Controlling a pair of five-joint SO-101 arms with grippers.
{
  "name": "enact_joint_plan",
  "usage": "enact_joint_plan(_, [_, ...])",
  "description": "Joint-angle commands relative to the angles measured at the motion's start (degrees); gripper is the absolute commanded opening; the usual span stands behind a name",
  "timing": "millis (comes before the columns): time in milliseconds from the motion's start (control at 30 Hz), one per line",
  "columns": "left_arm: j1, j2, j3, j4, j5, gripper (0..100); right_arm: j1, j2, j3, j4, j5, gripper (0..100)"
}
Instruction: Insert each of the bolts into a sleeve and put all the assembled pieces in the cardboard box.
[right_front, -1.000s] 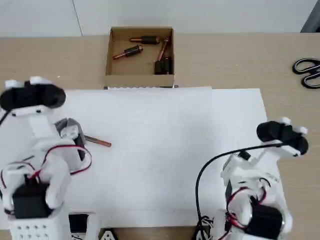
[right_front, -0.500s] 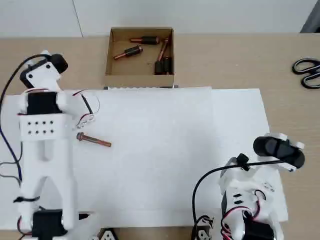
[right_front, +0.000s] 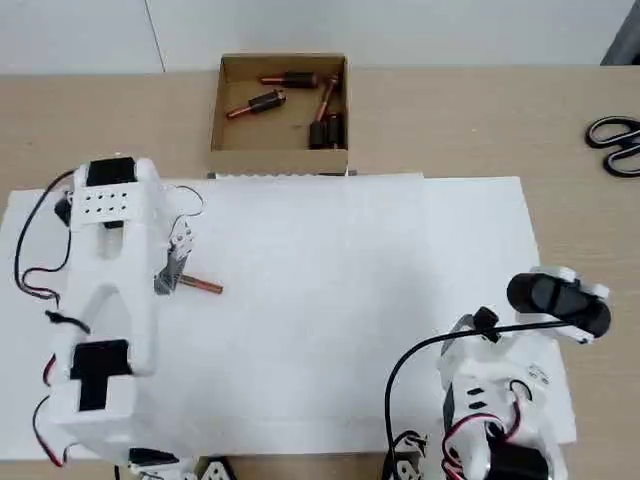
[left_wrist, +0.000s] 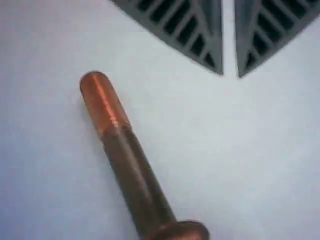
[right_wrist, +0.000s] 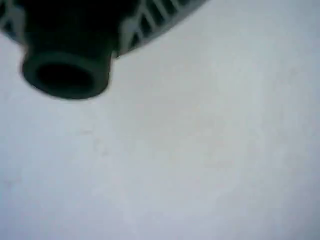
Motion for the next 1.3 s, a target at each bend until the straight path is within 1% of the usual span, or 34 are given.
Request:
enact_joint_plan(0, [-0.26,1.05,-2.15,-1.05,0.44,1,0.66,0.22,-0.26,-1.27,0.62,0.3])
enact_joint_plan(200, [-0.26,1.76,-2.15,-5.89,0.44,2,0.57,0.31,-0.26,-1.27,0.62,0.3])
enact_joint_plan(367, [-0.26,1.85,-2.15,-6.95,0.35,12,0.48,0.31,-0.18,-1.27,0.62,0.3])
enact_joint_plan(433, [-0.26,1.85,-2.15,-6.95,0.35,15,0.48,0.31,-0.18,-1.27,0.62,0.3])
enact_joint_plan(567, [-0.35,1.85,-2.15,-7.3,0.35,14,0.48,0.31,-0.18,-1.27,0.62,0.3])
enact_joint_plan(800, [-0.35,1.93,-1.98,-11.52,0.35,14,0.48,0.31,-0.18,-1.27,0.62,0.3])
enact_joint_plan(967, [-0.35,4.48,-2.07,-11.43,0.35,14,0.57,0.31,-0.18,-1.27,0.62,0.3])
enact_joint_plan(1267, [-5.27,11.52,-2.15,-11.78,0.18,14,0.57,0.31,-0.18,-1.27,0.62,0.3])
